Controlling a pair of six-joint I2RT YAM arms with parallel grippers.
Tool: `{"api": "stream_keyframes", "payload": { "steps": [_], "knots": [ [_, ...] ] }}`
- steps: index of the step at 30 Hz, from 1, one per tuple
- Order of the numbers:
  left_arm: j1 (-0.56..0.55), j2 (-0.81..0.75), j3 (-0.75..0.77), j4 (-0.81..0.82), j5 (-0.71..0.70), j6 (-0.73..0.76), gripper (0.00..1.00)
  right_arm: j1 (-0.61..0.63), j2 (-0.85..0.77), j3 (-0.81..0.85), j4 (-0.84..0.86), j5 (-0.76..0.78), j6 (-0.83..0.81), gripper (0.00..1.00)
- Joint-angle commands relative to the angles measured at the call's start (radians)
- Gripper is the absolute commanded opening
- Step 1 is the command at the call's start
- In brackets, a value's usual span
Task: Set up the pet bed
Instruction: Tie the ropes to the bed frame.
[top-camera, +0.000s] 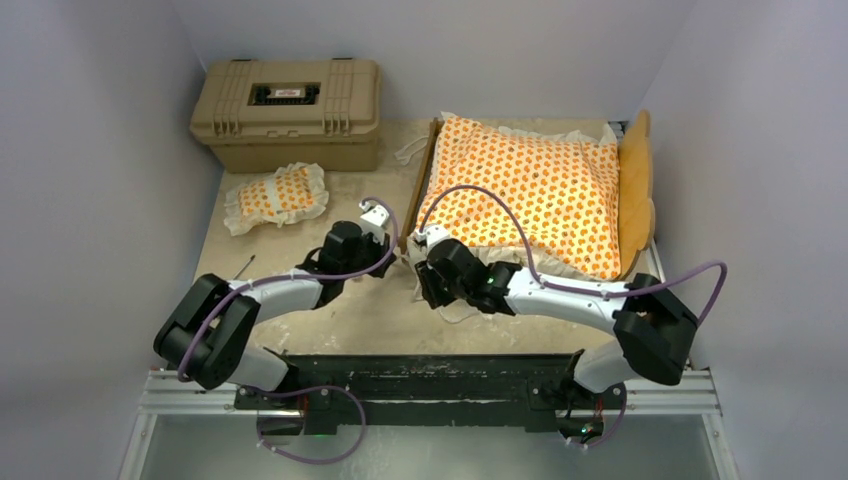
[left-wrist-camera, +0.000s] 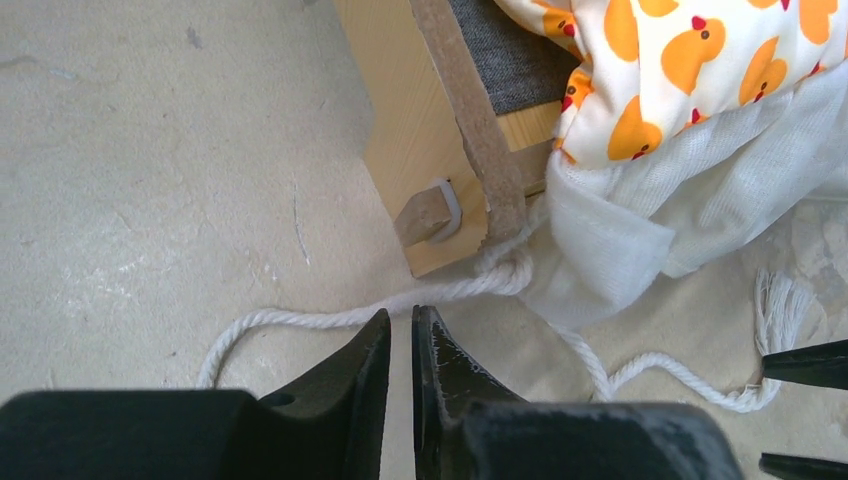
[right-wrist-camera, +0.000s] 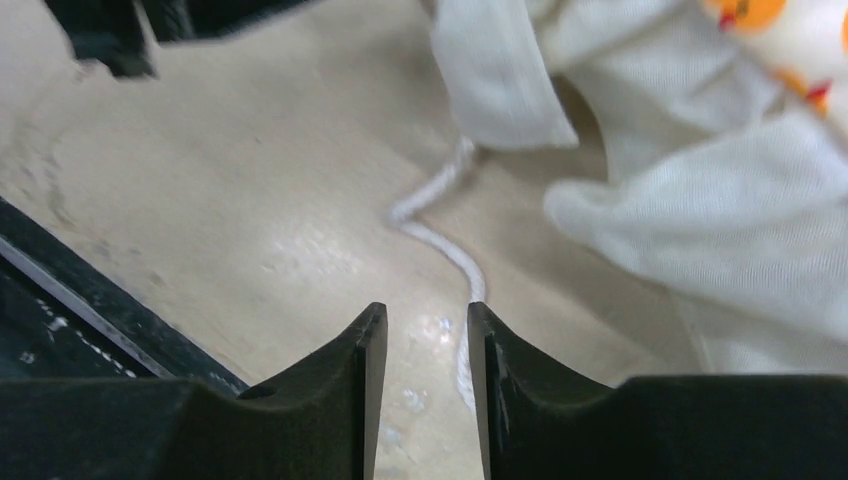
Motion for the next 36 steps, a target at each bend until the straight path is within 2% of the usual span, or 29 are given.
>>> {"api": "stream_keyframes", "payload": {
  "steps": [1,9,13,17,20,24,26,31,36],
  "knots": [
    [-0.004,-0.046,-0.009,0.019,-0.035,-0.025,0.15,-0.004,0.037,0.061,0.115,-0.023,-0.088,0.42],
    [-0.003,-0.080,-0.031,-0.003,-0.056,-0.037,0.28,-0.004,0.158,0.100,0.203,-0.028,-0.091,0.49],
    [-0.003,-0.076,-0.033,0.001,-0.056,-0.038,0.32,-0.004,0.205,0.119,0.196,0.022,-0.004,0.52],
    [-0.004,-0.067,-0.038,0.019,-0.036,-0.037,0.34,-0.004,0.243,0.113,0.176,0.101,0.061,0.51],
    [-0.004,-0.064,-0.048,0.040,-0.019,-0.039,0.39,-0.007,0.244,0.094,0.191,0.122,0.072,0.41],
    [-0.004,-0.065,-0.062,0.052,-0.017,-0.042,0.46,-0.018,0.243,0.074,0.207,0.115,0.071,0.11],
    [-0.005,-0.067,-0.066,0.052,-0.019,-0.040,0.49,-0.024,0.235,0.067,0.206,0.119,0.072,0.00],
    [-0.004,-0.065,-0.068,0.041,-0.035,0.013,0.57,-0.041,0.207,0.039,0.223,0.090,0.070,0.00],
    [-0.003,-0.002,-0.026,0.045,-0.007,0.107,0.58,-0.047,0.198,0.030,0.254,0.044,0.057,0.00]
  ]
}}
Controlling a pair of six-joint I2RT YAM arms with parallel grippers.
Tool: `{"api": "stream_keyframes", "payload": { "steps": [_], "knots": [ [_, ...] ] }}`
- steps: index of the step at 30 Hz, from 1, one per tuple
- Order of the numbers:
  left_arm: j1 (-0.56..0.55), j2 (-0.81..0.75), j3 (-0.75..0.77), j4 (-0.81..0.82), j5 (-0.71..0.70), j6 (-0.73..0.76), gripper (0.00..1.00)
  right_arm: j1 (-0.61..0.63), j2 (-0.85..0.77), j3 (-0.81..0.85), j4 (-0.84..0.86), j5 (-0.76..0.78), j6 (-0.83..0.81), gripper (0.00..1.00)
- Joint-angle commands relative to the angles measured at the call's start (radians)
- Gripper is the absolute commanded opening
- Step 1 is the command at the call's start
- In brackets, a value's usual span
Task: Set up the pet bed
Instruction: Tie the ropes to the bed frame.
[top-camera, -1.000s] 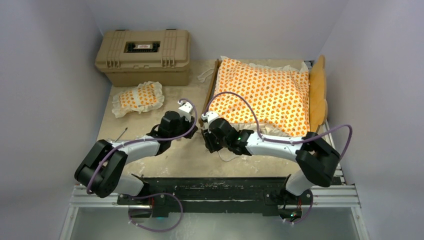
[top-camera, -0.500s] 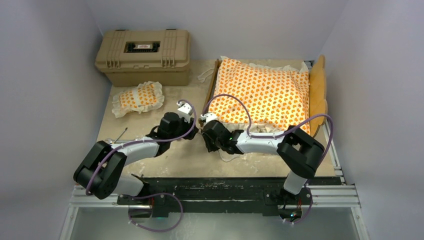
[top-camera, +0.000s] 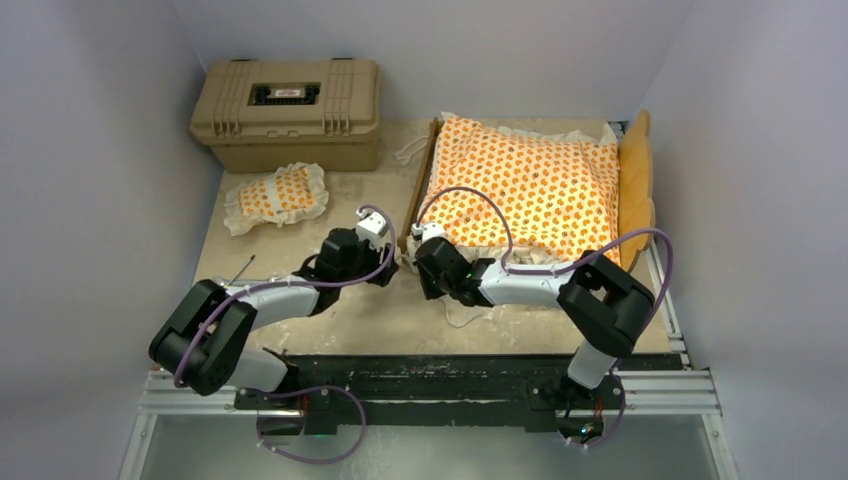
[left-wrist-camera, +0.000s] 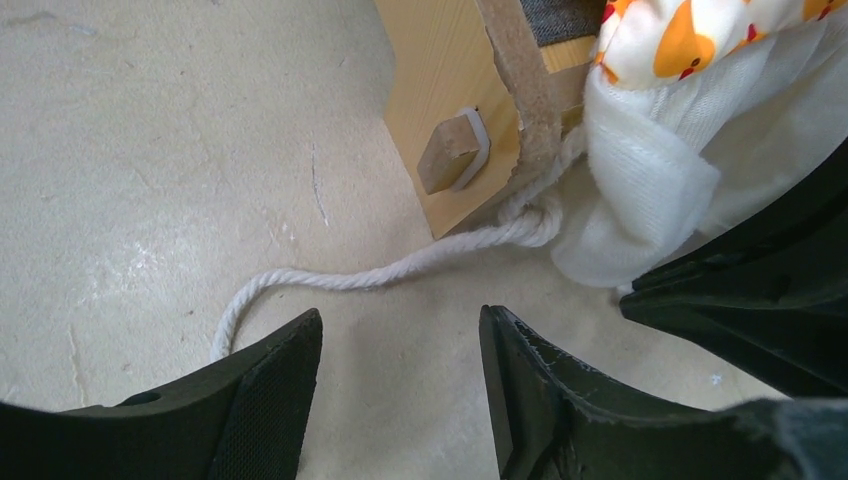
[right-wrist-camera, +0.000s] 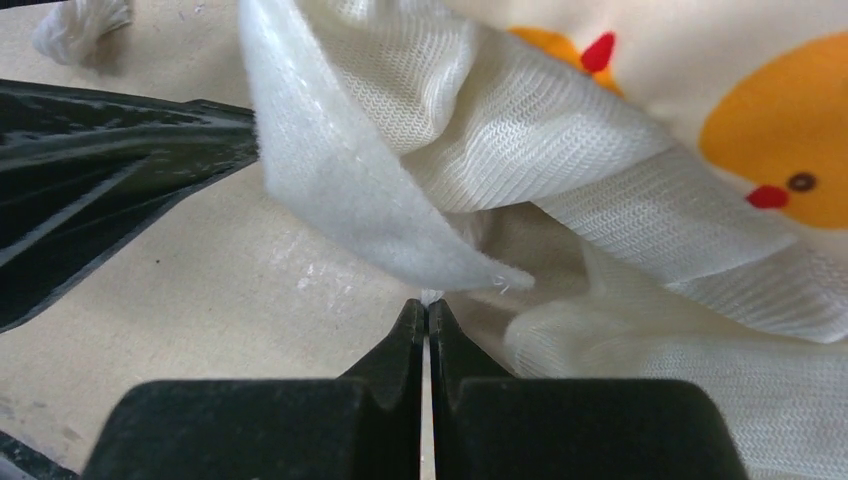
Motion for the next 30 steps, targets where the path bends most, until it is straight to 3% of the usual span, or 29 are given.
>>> {"api": "stream_keyframes", "payload": {
  "steps": [1,15,19,25,30],
  "knots": [
    [-0.004,0.067,0.057,0.032,0.040,0.107,0.59,-0.007,-0.041,-0.010,0.061,-0.039,-0.010,0.00],
    [-0.003,0.280,0.168,0.117,0.179,0.302,0.54,-0.024,-0.074,-0.037,0.097,-0.090,-0.038,0.00],
    [-0.001,0.298,0.179,0.123,0.201,0.320,0.39,-0.025,-0.081,-0.040,0.098,-0.096,-0.038,0.00],
    [0.000,0.253,0.161,0.108,0.195,0.309,0.00,-0.026,-0.089,-0.044,0.090,-0.103,-0.037,0.00],
    [-0.001,0.139,0.116,0.069,0.140,0.244,0.00,-0.026,-0.098,-0.053,0.082,-0.102,-0.035,0.00]
  ]
}}
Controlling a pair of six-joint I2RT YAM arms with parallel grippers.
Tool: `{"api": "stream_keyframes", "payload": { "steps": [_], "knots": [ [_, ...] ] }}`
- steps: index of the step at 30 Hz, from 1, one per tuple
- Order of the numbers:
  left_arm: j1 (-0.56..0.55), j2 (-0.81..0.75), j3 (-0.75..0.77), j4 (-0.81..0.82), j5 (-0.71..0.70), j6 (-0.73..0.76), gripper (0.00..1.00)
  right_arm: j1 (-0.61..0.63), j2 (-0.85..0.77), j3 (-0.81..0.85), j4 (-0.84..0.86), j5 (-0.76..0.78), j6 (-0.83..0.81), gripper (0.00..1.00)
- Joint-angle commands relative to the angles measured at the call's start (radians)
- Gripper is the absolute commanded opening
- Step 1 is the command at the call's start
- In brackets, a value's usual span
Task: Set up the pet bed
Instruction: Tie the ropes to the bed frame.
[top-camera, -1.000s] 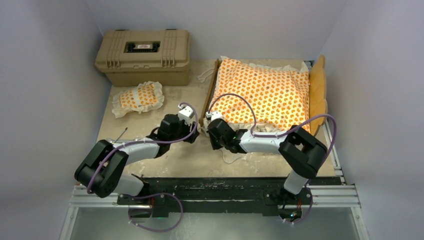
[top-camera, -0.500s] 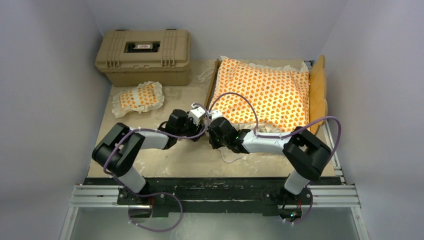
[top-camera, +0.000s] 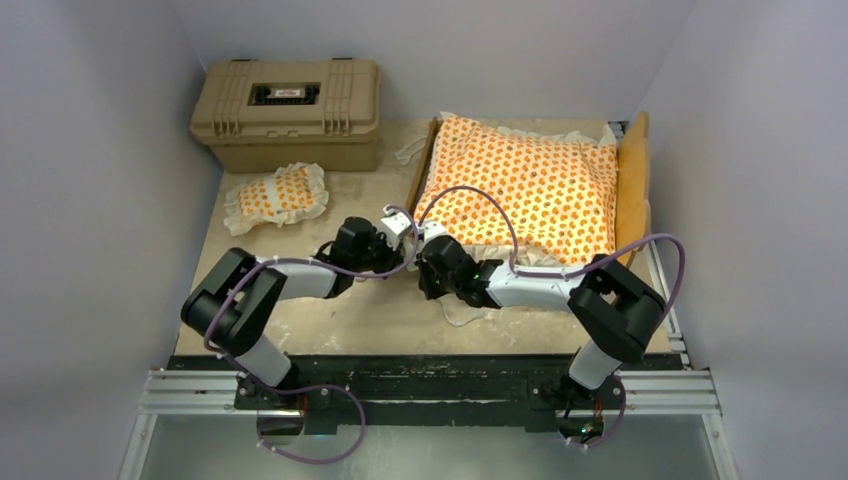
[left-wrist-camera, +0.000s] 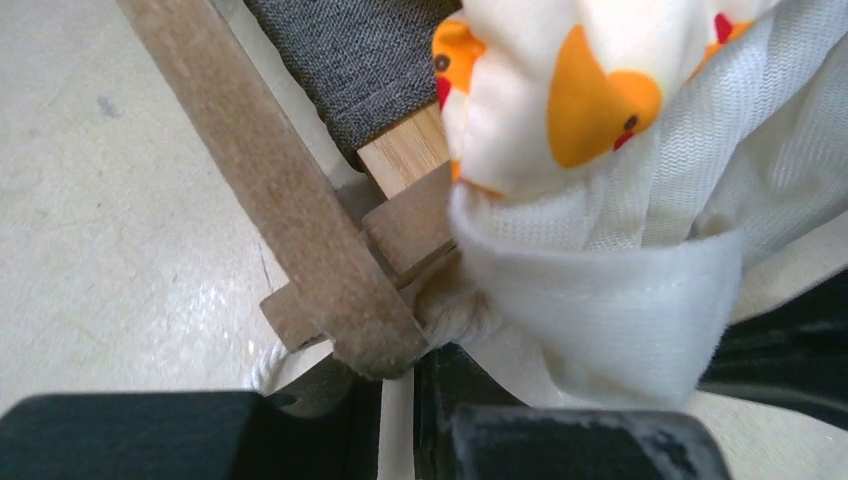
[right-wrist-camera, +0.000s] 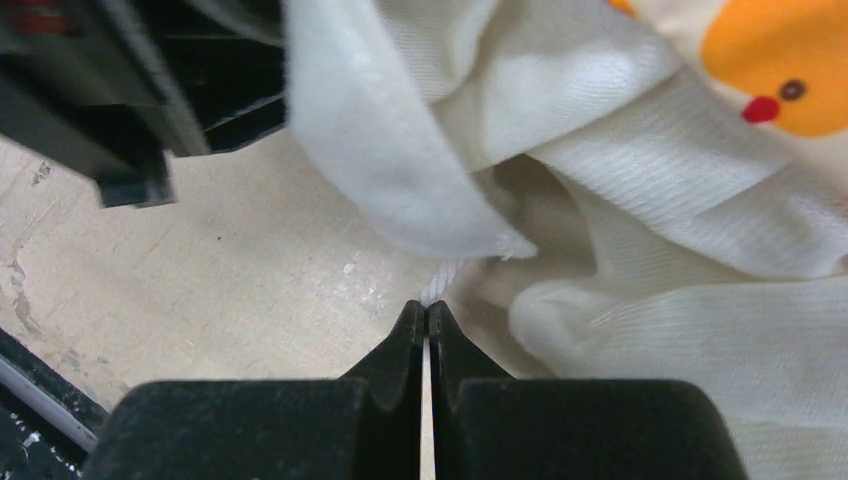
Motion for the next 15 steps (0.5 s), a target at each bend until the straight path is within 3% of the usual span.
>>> {"api": "stream_keyframes", "payload": {
  "steps": [1,5,11,15],
  "knots": [
    [0.000,-0.140,-0.036,-0.009,-0.011,-0.041,0.00,-0.006,-0.047,-0.015,0.016,-0.002,-0.008,0.00],
    [-0.003,-0.161,-0.058,-0.036,-0.001,-0.133,0.03,-0.010,-0.044,-0.027,0.023,-0.003,-0.005,0.00],
    [-0.074,-0.028,-0.014,0.092,-0.008,-0.228,0.05,-0.023,-0.038,-0.033,0.028,-0.001,-0.003,0.00],
    [-0.125,0.070,0.103,0.091,0.000,-0.236,0.16,-0.026,-0.054,-0.043,0.027,0.010,0.000,0.00]
  ]
}}
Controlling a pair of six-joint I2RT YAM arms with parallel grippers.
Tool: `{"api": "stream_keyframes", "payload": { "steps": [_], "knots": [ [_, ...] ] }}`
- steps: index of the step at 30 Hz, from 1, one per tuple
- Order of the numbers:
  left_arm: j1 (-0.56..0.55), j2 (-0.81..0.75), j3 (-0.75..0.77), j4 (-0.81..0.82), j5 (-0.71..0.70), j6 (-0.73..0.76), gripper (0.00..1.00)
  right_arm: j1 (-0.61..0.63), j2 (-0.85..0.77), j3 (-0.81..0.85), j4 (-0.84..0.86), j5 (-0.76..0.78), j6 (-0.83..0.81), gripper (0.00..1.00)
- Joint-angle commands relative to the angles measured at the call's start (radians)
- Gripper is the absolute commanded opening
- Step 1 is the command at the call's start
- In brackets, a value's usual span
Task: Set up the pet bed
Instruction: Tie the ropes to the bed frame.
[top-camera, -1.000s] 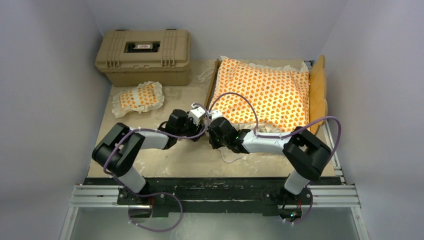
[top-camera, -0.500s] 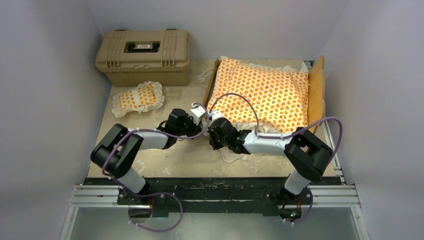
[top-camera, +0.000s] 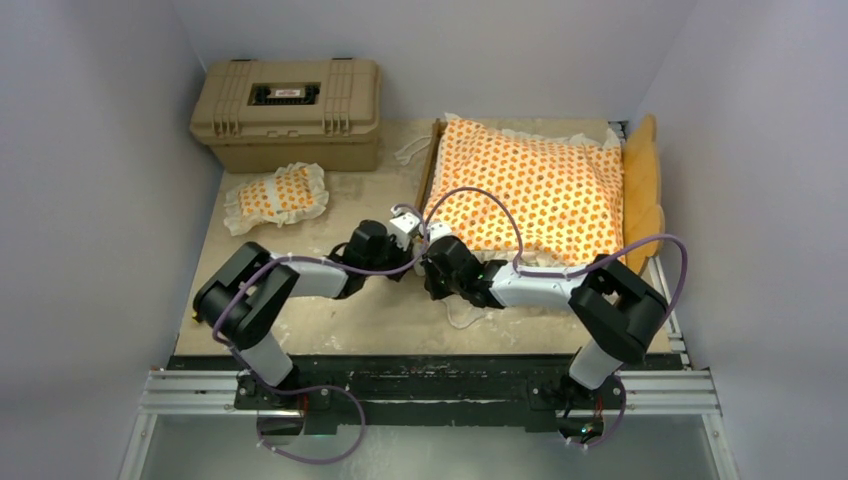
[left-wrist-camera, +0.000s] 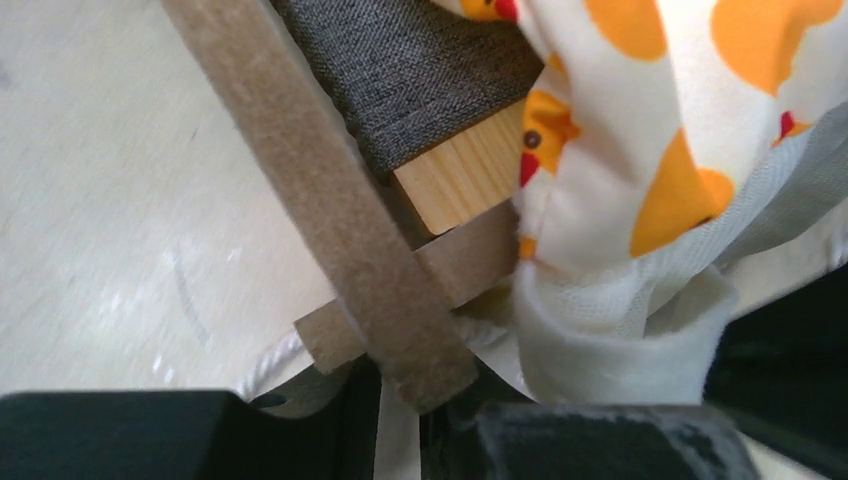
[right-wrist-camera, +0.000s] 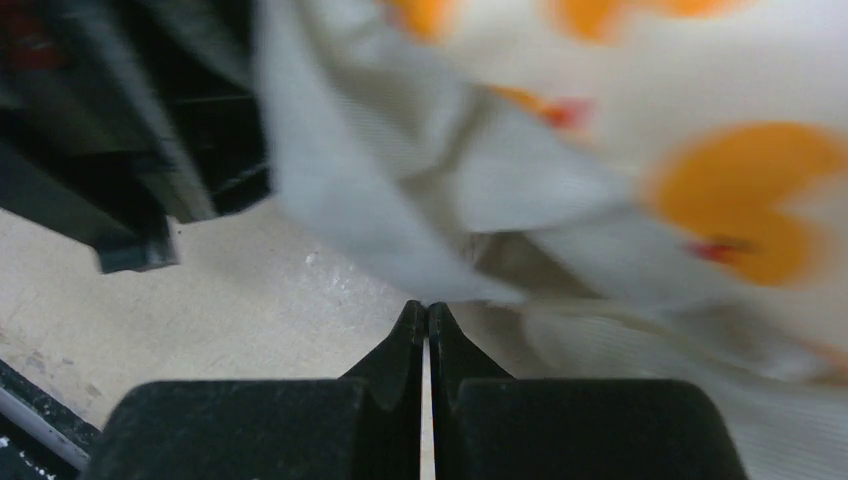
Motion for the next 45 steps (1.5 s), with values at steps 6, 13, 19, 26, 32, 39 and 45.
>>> {"api": "stream_keyframes", "payload": {
  "steps": [6,13,19,26,32,39,45],
  "knots": [
    [-0.060,-0.077,0.090,-0.023,-0.008,-0.011,0.40,-0.008,-0.073,-0.024,0.018,0.008,0.003,0.00],
    [0.038,-0.229,0.097,-0.271,-0.034,0.070,0.52,-0.009,-0.088,-0.031,0.018,0.003,-0.005,0.00],
    [0.056,-0.116,0.206,-0.431,0.032,0.083,0.55,-0.009,-0.086,-0.023,0.020,0.004,-0.006,0.00],
    [0.070,-0.068,0.215,-0.392,0.058,0.174,0.62,-0.009,-0.087,-0.027,0.027,-0.004,-0.006,0.00],
    [0.106,0.077,0.294,-0.423,0.063,0.195,0.61,-0.011,-0.096,-0.029,0.025,-0.004,-0.005,0.00],
    [0.103,0.094,0.300,-0.541,0.023,0.161,0.43,-0.012,-0.100,-0.026,0.024,-0.005,-0.003,0.00],
    [0.025,0.014,0.259,-0.653,-0.110,0.119,0.12,-0.014,-0.104,-0.023,0.026,-0.001,0.000,0.00]
  ]
}}
